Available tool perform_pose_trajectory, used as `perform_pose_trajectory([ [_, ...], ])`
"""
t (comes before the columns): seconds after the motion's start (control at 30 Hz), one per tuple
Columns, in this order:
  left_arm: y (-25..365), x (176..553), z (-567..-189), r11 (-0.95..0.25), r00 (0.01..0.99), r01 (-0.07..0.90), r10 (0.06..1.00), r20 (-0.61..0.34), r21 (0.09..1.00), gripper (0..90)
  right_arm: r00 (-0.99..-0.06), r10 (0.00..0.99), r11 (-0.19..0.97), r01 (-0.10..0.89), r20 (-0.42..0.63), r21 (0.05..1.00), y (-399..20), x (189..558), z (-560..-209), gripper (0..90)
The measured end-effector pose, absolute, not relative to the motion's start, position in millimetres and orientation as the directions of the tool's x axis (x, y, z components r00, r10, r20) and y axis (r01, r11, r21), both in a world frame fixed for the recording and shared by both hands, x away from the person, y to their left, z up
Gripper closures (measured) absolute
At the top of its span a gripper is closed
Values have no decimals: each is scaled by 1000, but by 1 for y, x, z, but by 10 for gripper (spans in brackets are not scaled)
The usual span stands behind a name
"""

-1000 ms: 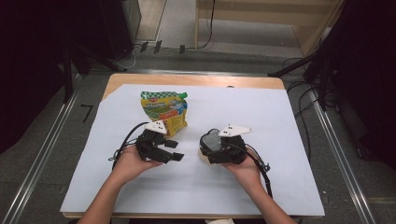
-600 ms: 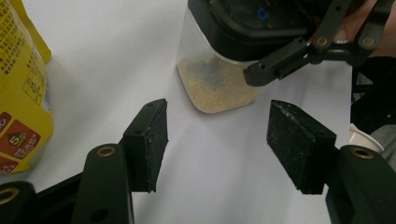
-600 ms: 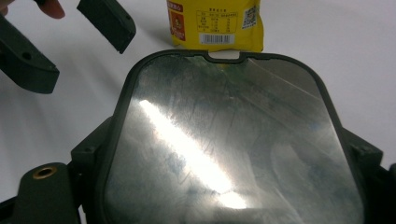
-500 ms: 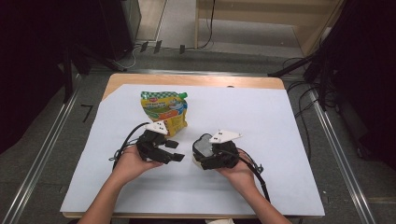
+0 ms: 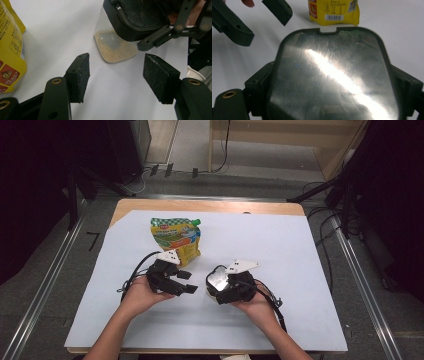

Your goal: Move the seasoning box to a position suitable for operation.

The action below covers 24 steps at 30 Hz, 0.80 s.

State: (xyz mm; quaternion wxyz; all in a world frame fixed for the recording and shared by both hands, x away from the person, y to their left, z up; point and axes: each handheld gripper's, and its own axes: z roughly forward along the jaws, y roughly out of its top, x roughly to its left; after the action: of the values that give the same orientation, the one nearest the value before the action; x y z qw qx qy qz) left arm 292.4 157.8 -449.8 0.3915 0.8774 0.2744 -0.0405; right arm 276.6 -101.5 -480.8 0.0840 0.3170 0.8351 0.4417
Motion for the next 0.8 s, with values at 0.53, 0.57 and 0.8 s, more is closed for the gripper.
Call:
perform_pose_trajectory([
  [0.53,156,293,-451,-550,847,514,447,-287,659,386,-795,572,341,455,202,823,-139,266,-447,225],
  [0.57,156,293,-451,-551,847,513,447,-287,658,386,-791,577,339,458,202,822,-142,265,-446,231],
  [0.8,154,293,-451,-553,850,510,441,-288,659,378,-785,585,345,470,206,812,-162,259,-444,415],
])
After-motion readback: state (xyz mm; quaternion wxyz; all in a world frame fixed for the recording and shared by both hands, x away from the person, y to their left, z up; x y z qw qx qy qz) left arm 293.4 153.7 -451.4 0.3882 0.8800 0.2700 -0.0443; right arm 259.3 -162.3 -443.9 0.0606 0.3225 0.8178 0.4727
